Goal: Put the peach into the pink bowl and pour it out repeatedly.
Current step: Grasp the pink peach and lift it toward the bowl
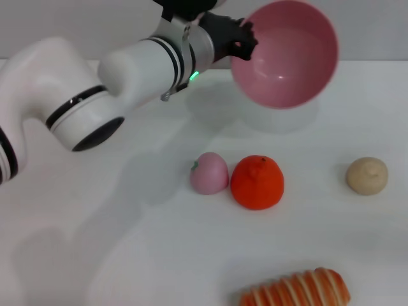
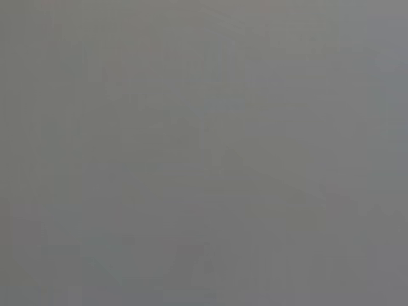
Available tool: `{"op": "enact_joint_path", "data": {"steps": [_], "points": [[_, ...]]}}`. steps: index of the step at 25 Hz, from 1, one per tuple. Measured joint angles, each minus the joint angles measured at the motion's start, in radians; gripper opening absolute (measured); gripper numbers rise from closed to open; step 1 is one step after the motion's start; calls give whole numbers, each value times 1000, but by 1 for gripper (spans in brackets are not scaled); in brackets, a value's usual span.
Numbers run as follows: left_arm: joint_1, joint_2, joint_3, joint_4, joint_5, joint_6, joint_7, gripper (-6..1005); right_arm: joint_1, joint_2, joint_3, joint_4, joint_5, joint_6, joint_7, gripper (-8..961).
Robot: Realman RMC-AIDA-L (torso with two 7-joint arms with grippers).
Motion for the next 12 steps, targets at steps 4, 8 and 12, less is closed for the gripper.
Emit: {"op": "enact_joint_path", "data": {"steps": [4, 8, 12], "points": [[-16, -2, -34, 3, -24, -85, 3, 61, 12, 0, -1, 3, -19, 3, 0, 495], [-36, 2, -79, -7, -122, -160, 50, 62, 27, -1, -2, 6, -42, 8, 0, 495], [-41, 2, -151, -8, -305, -229, 255, 62, 41, -1, -2, 3, -84, 8, 19, 495]]}}
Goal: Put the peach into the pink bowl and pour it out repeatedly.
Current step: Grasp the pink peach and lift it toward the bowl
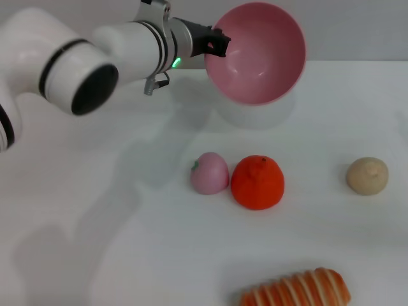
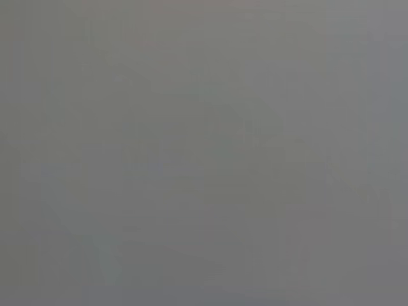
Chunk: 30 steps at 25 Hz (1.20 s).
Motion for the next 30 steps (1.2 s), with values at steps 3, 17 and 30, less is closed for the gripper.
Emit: {"op": "enact_joint_path", "data": {"steps": [3, 17, 30], "points": [[-13, -1, -88, -2, -200, -90, 231, 63, 14, -6, 0, -14, -47, -10, 32, 496], [-88, 35, -709, -175, -588, -636, 1002, 65, 46, -3, -138, -581, -363, -320, 493, 496], [8, 127, -865, -187, -442, -706, 956, 66, 83, -8, -94, -886, -468, -375, 836, 496]]}}
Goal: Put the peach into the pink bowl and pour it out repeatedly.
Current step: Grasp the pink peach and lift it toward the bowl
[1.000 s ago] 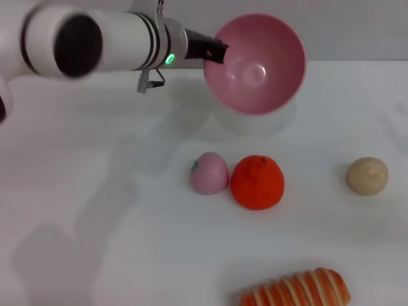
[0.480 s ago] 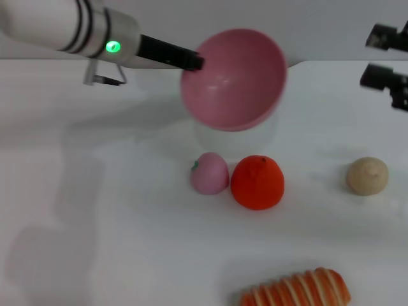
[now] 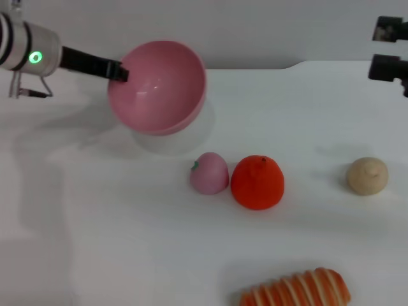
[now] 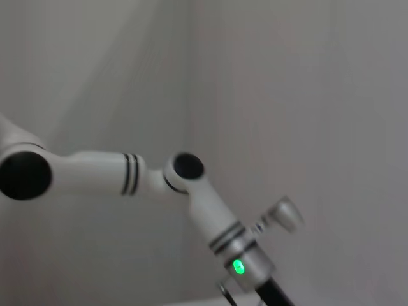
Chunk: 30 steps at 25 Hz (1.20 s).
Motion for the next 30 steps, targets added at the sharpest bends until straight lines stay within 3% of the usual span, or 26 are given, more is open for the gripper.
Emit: {"op": "enact_joint_path", "data": {"steps": [5, 12, 22, 30], "points": [[26, 1, -15, 8, 5, -2, -3, 67, 64, 4, -2, -3, -232, 73, 118, 496], [27, -4, -9, 10, 7, -7, -4, 68, 109, 5, -42, 69, -422, 231, 210, 496], [6, -9, -6, 13, 6, -17, -3, 69, 252, 5, -176, 346, -530, 342, 236, 496], [-11, -17, 0, 26, 6, -51, 1, 70, 305, 5, -312, 489, -568, 507, 231, 496]]}}
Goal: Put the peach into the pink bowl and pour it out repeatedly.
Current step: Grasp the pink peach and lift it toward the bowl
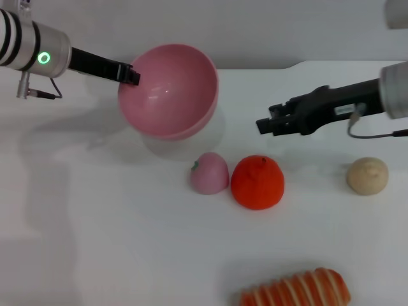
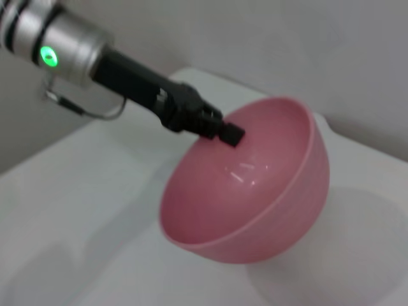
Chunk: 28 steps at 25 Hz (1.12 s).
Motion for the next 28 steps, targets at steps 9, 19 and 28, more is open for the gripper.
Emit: {"op": "enact_joint_path", "data": {"steps": [9, 19, 28], "points": [[2, -19, 45, 19, 0, -10, 3, 72, 44, 10, -200, 142, 13, 217, -7, 496], [14, -52, 47, 69, 48, -6, 6, 73, 62, 13, -379, 201, 117, 336, -7, 496], [19, -32, 39, 74, 56, 11, 7, 74, 68, 17, -422, 234, 147, 375, -7, 496]]}}
